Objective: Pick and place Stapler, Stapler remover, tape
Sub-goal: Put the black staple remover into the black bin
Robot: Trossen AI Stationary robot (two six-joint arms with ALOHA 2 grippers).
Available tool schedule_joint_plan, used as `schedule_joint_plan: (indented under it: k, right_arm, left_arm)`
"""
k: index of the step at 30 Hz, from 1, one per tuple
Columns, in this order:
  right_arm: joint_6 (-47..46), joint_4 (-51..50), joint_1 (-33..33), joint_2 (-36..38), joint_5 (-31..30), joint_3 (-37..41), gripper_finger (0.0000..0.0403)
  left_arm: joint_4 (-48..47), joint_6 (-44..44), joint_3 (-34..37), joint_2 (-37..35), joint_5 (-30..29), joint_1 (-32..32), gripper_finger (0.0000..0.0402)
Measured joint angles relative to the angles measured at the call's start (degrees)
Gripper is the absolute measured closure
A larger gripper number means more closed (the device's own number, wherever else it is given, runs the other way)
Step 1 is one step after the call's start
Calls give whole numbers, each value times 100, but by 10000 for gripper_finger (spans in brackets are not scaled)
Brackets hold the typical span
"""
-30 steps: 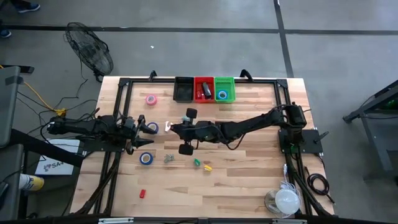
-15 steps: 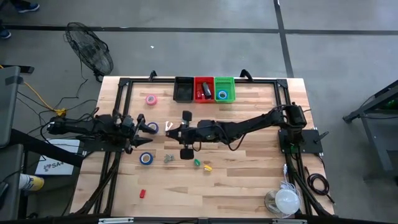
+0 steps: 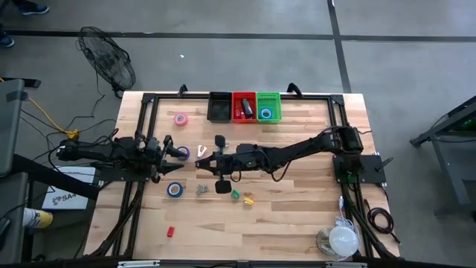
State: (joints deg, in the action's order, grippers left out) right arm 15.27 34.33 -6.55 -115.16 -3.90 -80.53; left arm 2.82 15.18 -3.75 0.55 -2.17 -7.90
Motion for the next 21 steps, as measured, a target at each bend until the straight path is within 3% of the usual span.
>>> schedule_joint_plan:
  k: [4,11,21]
  right_arm:
    - [3,445,16,-243,266,1,367]
    - [3,790,97,-510,712,4,367]
    - [-1,801,172,-517,370,4,367]
  left_arm:
    - [11,-464,0,99,-176,0,191]
    - [53,-916,0,436,167,-4,187]
    - [571,-1068,0,895,-125,-2,113]
